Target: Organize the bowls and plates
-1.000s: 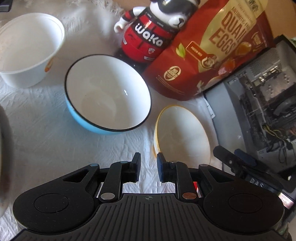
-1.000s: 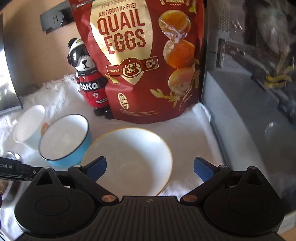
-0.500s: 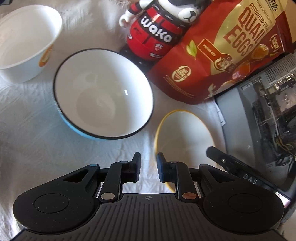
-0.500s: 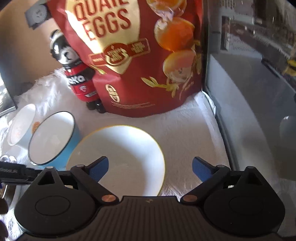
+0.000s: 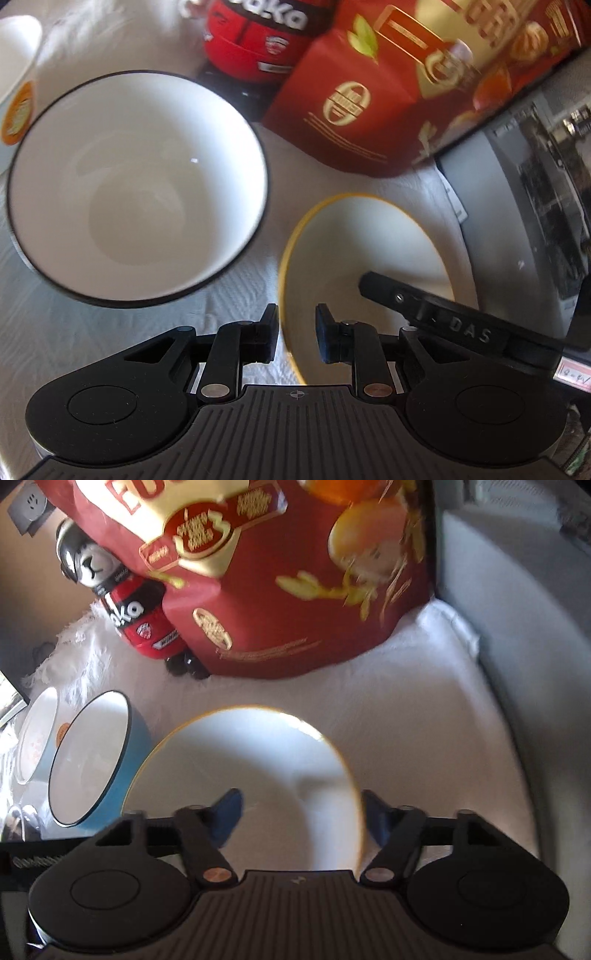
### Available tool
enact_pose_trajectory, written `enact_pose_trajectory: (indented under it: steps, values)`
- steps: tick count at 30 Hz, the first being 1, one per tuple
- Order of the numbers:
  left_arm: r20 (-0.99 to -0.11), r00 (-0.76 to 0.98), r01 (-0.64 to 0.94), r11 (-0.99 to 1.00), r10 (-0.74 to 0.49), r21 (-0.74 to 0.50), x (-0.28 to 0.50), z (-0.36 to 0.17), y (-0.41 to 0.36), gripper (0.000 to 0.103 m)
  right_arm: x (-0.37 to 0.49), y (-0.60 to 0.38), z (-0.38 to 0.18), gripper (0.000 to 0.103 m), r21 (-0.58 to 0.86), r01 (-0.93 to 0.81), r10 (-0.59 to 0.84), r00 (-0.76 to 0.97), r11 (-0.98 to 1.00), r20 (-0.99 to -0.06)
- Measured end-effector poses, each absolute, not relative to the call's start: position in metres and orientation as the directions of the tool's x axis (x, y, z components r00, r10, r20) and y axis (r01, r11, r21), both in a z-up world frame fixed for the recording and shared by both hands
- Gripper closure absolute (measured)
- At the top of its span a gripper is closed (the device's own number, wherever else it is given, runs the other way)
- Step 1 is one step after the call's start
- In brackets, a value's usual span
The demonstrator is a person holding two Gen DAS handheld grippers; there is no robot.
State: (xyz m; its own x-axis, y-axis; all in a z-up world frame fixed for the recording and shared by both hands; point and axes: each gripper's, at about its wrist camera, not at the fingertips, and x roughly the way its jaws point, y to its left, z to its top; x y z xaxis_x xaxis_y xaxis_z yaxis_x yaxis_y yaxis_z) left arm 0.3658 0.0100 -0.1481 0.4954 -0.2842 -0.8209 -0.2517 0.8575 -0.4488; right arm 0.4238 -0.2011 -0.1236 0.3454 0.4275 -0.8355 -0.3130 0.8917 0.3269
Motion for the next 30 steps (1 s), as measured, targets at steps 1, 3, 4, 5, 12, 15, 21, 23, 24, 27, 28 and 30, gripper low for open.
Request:
enact_pose_trajectory:
  steps: [1, 3, 4, 5, 12, 15, 21, 23, 24, 27, 28, 30]
  values:
    - [-0.829, 0.493, -0.245, 0.872, -0.264, -0.424, 0.365, -0.147, 0.007, 0.079, 0.423, -0.200, -0.124, 0.039, 0.326, -0.305, 0.423, 0.347, 0.895, -0.837]
    - [-0.843, 0.485, -0.230, 0.896, -0.232, -0.379, 0.361, -0.143, 0.004, 0.079, 0.419, -0.198, -0.122, 0.039, 0.325, -0.299, 0.420, 0.352, 0.897, -0.836]
    - [-0.849, 0.480, -0.226, 0.905, -0.220, -0.362, 0.359, -0.142, 0.003, 0.079, 0.417, -0.199, -0.121, 0.039, 0.332, -0.298, 0.426, 0.349, 0.895, -0.835]
    - [-0.855, 0.475, -0.227, 0.909, -0.210, -0.349, 0.355, -0.142, 0.003, 0.079, 0.415, -0.199, -0.119, 0.039, 0.339, -0.303, 0.434, 0.344, 0.891, -0.832]
    - [-0.868, 0.448, -0.299, 0.880, -0.212, -0.369, 0.307, -0.141, 0.028, 0.079, 0.369, -0.187, -0.106, 0.034, 0.324, -0.410, 0.469, 0.329, 0.853, -0.820]
    - [-0.874, 0.452, -0.337, 0.874, -0.177, -0.351, 0.281, -0.135, 0.047, 0.079, 0.354, -0.182, -0.107, 0.034, 0.397, -0.419, 0.527, 0.264, 0.817, -0.808]
    - [-0.900, 0.427, -0.422, 0.861, -0.086, -0.283, 0.245, -0.130, 0.078, 0.080, 0.315, -0.154, -0.111, 0.034, 0.496, -0.474, 0.612, 0.122, 0.728, -0.781]
    - [-0.898, 0.434, -0.443, 0.850, -0.074, -0.284, 0.238, -0.129, 0.085, 0.080, 0.306, -0.144, -0.114, 0.034, 0.511, -0.492, 0.620, 0.078, 0.705, -0.781]
    - [-0.898, 0.436, -0.453, 0.845, -0.067, -0.283, 0.236, -0.128, 0.088, 0.080, 0.301, -0.140, -0.114, 0.034, 0.506, -0.508, 0.622, 0.076, 0.697, -0.780]
    - [-0.898, 0.437, -0.462, 0.843, -0.054, -0.276, 0.233, -0.128, 0.091, 0.080, 0.292, -0.131, -0.112, 0.033, 0.481, -0.548, 0.610, 0.068, 0.684, -0.789]
    - [-0.898, 0.436, -0.462, 0.843, -0.054, -0.275, 0.234, -0.128, 0.089, 0.080, 0.290, -0.130, -0.113, 0.033, 0.483, -0.552, 0.611, 0.062, 0.680, -0.790]
    - [-0.897, 0.439, -0.457, 0.847, -0.053, -0.273, 0.231, -0.127, 0.090, 0.080, 0.287, -0.129, -0.111, 0.033, 0.475, -0.564, 0.608, 0.061, 0.676, -0.792]
